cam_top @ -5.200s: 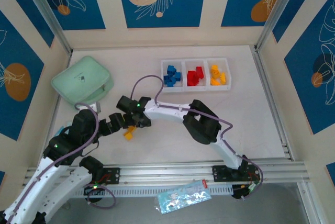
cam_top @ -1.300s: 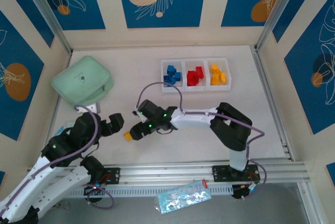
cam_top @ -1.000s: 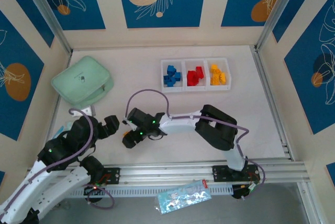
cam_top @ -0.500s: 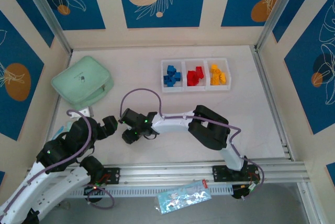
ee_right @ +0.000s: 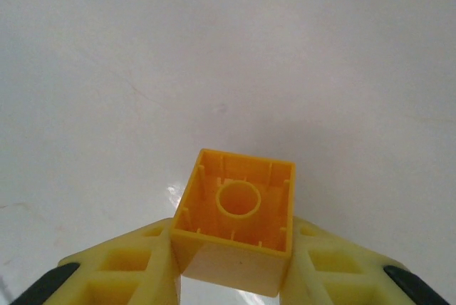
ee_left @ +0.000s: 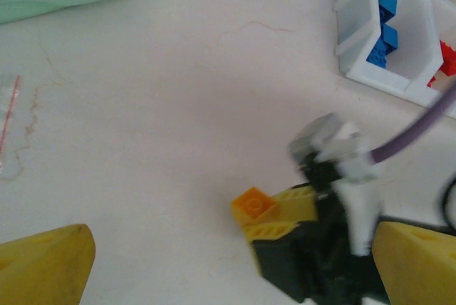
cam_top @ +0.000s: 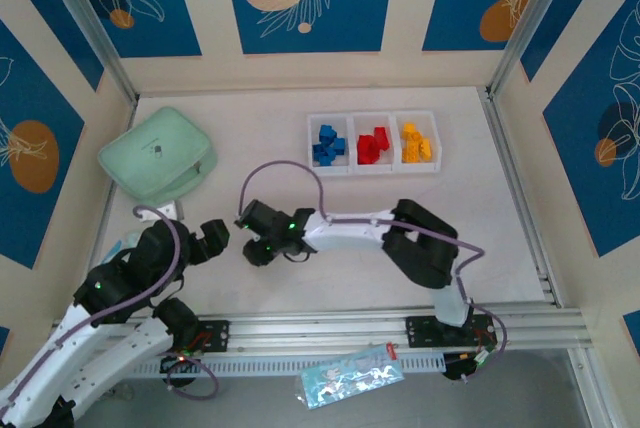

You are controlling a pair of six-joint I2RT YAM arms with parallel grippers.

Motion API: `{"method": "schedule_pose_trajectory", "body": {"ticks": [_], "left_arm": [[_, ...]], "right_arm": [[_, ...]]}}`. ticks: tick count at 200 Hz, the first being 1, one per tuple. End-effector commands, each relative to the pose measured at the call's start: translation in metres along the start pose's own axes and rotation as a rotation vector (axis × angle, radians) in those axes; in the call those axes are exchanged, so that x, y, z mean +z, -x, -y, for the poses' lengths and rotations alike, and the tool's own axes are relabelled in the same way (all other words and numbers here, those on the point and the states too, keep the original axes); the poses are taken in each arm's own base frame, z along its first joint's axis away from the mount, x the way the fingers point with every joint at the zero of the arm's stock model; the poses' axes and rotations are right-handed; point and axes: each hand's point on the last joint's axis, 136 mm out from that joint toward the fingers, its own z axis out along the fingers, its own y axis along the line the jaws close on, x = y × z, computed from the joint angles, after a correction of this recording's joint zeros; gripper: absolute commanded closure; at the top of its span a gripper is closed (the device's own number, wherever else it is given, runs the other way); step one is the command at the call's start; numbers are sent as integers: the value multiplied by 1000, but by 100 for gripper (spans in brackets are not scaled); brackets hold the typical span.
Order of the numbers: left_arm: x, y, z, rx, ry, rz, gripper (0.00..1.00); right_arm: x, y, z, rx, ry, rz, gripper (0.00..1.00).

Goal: Sort the legos into containers by color
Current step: Pick up the lego from the bottom-center of the table, then place the lego in the container.

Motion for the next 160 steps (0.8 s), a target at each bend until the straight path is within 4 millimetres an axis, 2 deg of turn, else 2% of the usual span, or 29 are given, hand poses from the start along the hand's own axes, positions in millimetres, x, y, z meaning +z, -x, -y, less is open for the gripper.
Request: {"method": "schedule_pose_trajectory", "body": {"ticks": [1,30,81,96,117,133,160], "left_arm": [[-1,10,24,24,-78,1,1],[10,14,53,65,-153,-21,1],[47,12,109,79,-312,-65,1],[57,11,120,87,-332,-76,1],[72,10,132,106,-349,-86,1],[82,10,139,116,-362,-85,1],[96,9,145,125,-361,-93,1]], "right_arm": [[-48,21,29,94,-48,78,68],[-96,20,91,240,-188,112,69],[-174,17,226,516,-398,202,70],[-194,14,270,606,-461,228,70],[-211,1,331,724,-557,229,70],[-218,-3,369,781,-599,249,70],[-221,-5,421,837,-644,242,70]]}}
